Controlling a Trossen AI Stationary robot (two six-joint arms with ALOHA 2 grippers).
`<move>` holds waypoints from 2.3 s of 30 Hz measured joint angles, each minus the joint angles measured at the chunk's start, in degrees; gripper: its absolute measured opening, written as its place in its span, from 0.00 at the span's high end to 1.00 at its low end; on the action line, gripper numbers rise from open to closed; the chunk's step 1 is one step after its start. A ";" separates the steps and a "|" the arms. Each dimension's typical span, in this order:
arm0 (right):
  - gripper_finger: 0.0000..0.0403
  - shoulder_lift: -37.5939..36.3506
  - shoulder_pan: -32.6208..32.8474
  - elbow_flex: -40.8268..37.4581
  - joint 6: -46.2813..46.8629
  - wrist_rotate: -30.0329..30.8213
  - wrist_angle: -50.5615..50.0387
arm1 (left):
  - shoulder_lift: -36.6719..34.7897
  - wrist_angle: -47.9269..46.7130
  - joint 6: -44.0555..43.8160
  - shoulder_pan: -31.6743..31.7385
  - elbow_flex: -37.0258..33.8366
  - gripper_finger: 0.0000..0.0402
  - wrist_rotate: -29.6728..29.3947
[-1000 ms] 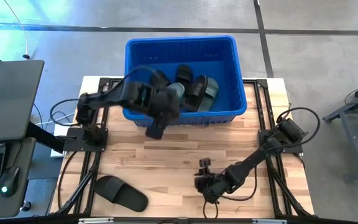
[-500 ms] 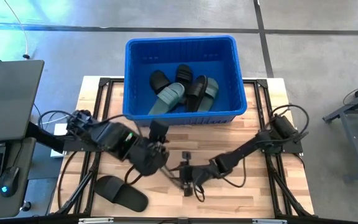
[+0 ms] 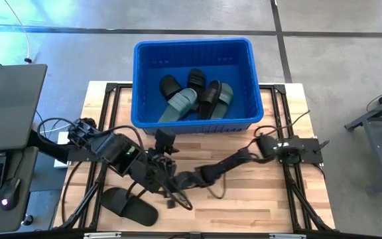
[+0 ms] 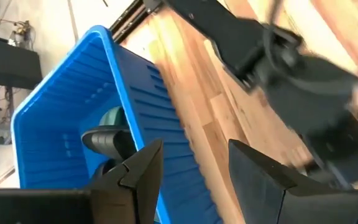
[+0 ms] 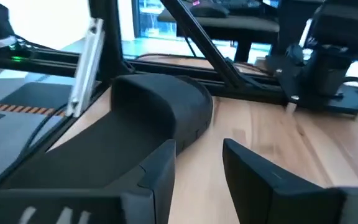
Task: Pick and place slides into bin
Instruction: Put the black slide into the blue bin
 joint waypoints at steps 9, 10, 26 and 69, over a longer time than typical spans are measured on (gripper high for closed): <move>0.69 11.06 -1.56 24.31 -0.29 -4.51 -19.99 | 0.05 0.00 -0.01 0.37 -0.02 0.58 2.32; 0.69 12.07 -1.52 26.06 -0.82 -5.43 -19.95 | 0.05 0.00 -0.01 0.37 -0.02 0.58 2.32; 0.69 18.14 -2.36 32.42 -0.89 -11.57 -18.38 | 0.05 0.00 -1.53 0.37 -0.02 0.58 2.56; 0.69 11.34 5.05 31.43 -33.33 -19.84 -44.23 | 0.03 0.00 -9.35 0.35 -0.02 0.58 9.23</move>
